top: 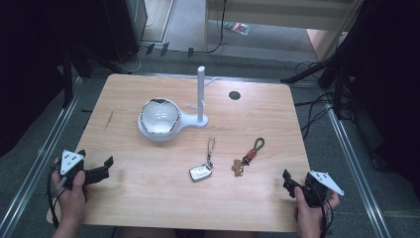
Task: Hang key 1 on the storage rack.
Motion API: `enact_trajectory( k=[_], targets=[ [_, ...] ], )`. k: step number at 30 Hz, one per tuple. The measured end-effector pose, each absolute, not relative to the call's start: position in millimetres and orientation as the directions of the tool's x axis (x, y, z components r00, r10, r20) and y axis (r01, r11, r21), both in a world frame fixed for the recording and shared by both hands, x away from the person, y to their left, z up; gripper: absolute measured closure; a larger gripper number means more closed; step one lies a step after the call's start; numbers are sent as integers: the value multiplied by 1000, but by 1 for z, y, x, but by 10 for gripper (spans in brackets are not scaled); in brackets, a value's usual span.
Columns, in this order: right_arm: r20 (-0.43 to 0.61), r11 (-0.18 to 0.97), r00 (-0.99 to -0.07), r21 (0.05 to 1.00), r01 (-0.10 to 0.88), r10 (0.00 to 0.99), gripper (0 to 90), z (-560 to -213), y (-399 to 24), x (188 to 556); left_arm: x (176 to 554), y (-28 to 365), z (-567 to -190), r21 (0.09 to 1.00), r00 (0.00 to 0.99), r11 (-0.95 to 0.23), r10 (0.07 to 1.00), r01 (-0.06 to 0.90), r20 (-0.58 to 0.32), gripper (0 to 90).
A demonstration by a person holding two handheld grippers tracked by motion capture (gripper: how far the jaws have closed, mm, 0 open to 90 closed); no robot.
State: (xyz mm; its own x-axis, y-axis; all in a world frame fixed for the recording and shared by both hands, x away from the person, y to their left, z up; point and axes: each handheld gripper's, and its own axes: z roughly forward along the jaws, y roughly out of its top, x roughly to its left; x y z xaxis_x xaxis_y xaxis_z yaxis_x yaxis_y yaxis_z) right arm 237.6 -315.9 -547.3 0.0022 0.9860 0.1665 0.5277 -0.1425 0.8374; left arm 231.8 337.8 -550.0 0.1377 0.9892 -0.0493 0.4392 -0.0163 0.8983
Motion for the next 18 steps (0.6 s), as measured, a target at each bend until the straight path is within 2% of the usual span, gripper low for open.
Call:
enact_trajectory(
  k=[7,18],
  targets=[
    [121,-117,30,832,543,992,131,-548,-311,241,231,338,-550,903,138,-22,990,430,-42,1],
    [68,-44,-17,805,592,998,146,-547,-304,245,233,336,-550,905,143,-29,989,424,-36,2]
  ],
)
